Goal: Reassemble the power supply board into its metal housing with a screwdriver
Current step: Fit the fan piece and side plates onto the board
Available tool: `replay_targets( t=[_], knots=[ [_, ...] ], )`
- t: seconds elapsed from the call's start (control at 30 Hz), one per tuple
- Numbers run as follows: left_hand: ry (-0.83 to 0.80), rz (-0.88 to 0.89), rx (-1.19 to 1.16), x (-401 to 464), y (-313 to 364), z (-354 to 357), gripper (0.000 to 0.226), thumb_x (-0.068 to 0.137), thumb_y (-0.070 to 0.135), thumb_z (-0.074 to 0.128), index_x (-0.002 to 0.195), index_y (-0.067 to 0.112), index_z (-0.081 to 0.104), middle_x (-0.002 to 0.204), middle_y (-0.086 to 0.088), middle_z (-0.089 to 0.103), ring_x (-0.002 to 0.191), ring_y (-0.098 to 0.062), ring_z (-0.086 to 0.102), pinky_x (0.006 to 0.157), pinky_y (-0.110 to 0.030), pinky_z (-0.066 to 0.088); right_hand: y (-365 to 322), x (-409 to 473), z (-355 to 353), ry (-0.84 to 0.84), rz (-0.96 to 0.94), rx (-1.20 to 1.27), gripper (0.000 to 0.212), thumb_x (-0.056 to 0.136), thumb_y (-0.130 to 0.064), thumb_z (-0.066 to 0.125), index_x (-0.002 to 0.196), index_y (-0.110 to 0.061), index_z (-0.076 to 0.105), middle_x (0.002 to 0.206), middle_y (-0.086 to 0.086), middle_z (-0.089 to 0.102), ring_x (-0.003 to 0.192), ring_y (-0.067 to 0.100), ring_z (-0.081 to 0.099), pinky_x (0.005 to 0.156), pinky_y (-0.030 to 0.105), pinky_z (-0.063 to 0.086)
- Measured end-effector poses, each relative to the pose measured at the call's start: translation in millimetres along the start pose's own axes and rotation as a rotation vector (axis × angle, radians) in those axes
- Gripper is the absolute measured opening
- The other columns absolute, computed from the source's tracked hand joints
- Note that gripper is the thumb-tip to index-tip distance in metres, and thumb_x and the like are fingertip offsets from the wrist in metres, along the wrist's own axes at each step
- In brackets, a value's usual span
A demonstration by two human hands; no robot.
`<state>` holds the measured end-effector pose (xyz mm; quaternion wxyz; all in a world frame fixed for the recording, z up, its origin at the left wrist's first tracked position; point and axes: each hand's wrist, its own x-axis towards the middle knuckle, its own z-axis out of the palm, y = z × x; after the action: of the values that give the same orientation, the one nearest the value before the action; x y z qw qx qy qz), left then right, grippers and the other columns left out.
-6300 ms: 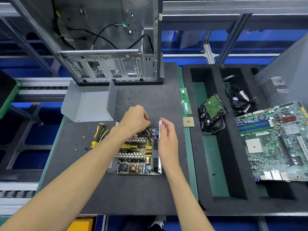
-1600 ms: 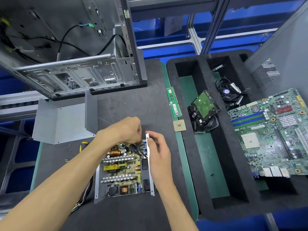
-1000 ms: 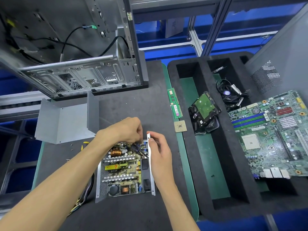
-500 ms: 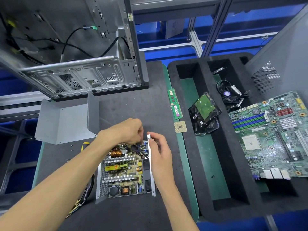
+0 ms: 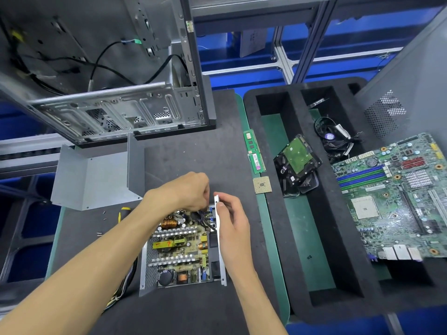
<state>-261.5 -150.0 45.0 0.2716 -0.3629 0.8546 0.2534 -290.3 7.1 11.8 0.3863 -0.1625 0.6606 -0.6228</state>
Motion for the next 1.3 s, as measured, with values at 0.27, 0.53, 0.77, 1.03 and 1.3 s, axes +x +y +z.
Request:
replay_targets(
  t=[0.27, 0.53, 0.77, 1.03, 1.3],
  knots=[
    [0.032, -0.009, 0.055, 2, 1, 7, 0.019, 0.081, 0.002, 0.062, 0.072, 0.017, 0.07, 0.068, 0.003, 0.063, 0.061, -0.013, 0.061, 0.047, -0.021, 0.042, 0, 0, 0, 0.0, -0.004, 0.007, 0.026, 0.105, -0.018, 0.055, 0.109, -0.041, 0.066, 0.107, -0.027, 0.068, 0.107, -0.005, 0.061, 0.083, 0.008, 0.045],
    [-0.118, -0.065, 0.067, 8, 7, 0, 0.017, 0.087, 0.004, 0.06, 0.074, 0.013, 0.067, 0.075, -0.007, 0.067, 0.07, -0.024, 0.06, 0.059, -0.027, 0.045, 0, -1, 1, 0.006, -0.008, 0.006, 0.024, 0.106, -0.019, 0.054, 0.109, -0.04, 0.066, 0.107, -0.025, 0.068, 0.106, -0.004, 0.062, 0.083, 0.008, 0.045],
    [-0.311, -0.132, 0.006, 22, 9, -9, 0.007, 0.089, 0.014, 0.071, 0.093, 0.01, 0.068, 0.097, -0.015, 0.076, 0.083, -0.027, 0.075, 0.068, -0.032, 0.06, -2, 0, -1, -0.002, -0.002, 0.01, 0.024, 0.105, -0.019, 0.054, 0.107, -0.04, 0.066, 0.104, -0.025, 0.068, 0.103, -0.005, 0.062, 0.081, 0.007, 0.045],
    [-0.195, -0.1, -0.016, 23, 5, -8, 0.013, 0.079, 0.015, 0.082, 0.073, 0.014, 0.07, 0.069, -0.006, 0.07, 0.06, -0.022, 0.065, 0.054, -0.027, 0.056, 2, 1, -1, -0.004, -0.029, 0.004, 0.026, 0.105, -0.019, 0.055, 0.105, -0.042, 0.066, 0.105, -0.023, 0.069, 0.103, -0.003, 0.063, 0.082, 0.009, 0.045],
    [0.493, -0.052, -0.341, -52, -7, 15, 0.025, 0.093, 0.039, 0.065, 0.073, 0.024, 0.065, 0.064, 0.008, 0.068, 0.065, -0.011, 0.065, 0.066, -0.03, 0.049, 10, 4, -3, -0.021, -0.033, 0.012, 0.021, 0.105, -0.019, 0.055, 0.111, -0.035, 0.067, 0.108, -0.024, 0.068, 0.105, -0.005, 0.061, 0.084, 0.008, 0.044]
  ],
)
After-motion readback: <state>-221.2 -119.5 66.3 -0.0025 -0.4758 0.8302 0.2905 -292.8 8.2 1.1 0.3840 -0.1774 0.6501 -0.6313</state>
